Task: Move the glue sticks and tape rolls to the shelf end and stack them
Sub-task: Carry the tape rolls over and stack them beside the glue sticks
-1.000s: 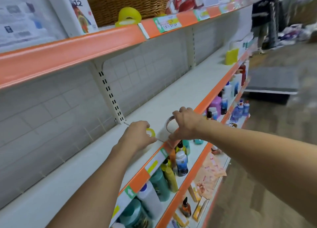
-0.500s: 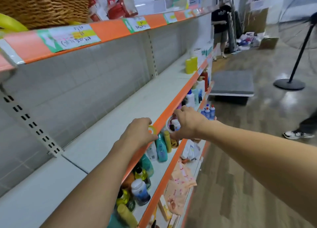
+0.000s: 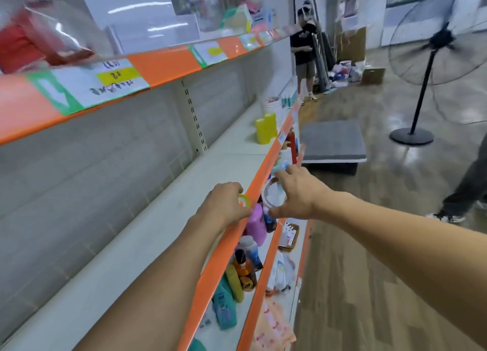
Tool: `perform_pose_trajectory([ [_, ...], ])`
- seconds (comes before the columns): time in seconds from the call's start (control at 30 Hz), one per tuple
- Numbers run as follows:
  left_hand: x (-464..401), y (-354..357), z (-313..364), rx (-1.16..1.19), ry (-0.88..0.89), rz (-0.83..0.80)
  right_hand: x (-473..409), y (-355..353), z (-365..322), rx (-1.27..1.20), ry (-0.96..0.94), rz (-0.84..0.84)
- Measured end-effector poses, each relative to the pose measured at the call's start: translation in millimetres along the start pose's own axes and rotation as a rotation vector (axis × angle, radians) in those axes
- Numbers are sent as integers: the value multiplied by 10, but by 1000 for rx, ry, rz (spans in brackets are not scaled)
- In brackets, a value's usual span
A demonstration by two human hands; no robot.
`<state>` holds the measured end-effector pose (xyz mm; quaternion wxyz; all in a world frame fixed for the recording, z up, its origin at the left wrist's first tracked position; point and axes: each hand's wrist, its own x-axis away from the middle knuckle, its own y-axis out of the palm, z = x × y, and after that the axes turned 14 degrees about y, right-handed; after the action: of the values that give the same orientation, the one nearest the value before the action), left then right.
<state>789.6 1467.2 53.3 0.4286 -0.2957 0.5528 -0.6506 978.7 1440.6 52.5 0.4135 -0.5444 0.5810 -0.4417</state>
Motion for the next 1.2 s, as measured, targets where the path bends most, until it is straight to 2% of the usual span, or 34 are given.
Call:
perform_pose_trajectory([
  [0.23,-1180,141,56,28,83,13,-935,-89,543,-21,86,-18],
  [0.37,-1762,289,54,49,70,30,-1505,-134,877,-21,92,-34],
  [0.77,-2998,622,-42,63,-342,157,-3246,-348,1544,59,-184,-90],
  [1.0,-3353,737,-162,85,-494,189,-3797,-356,1660,39,-267,-155],
  [1.2,-3579,871,-251,110,-539,226,-4042,-298,1642,25,-330,-190],
])
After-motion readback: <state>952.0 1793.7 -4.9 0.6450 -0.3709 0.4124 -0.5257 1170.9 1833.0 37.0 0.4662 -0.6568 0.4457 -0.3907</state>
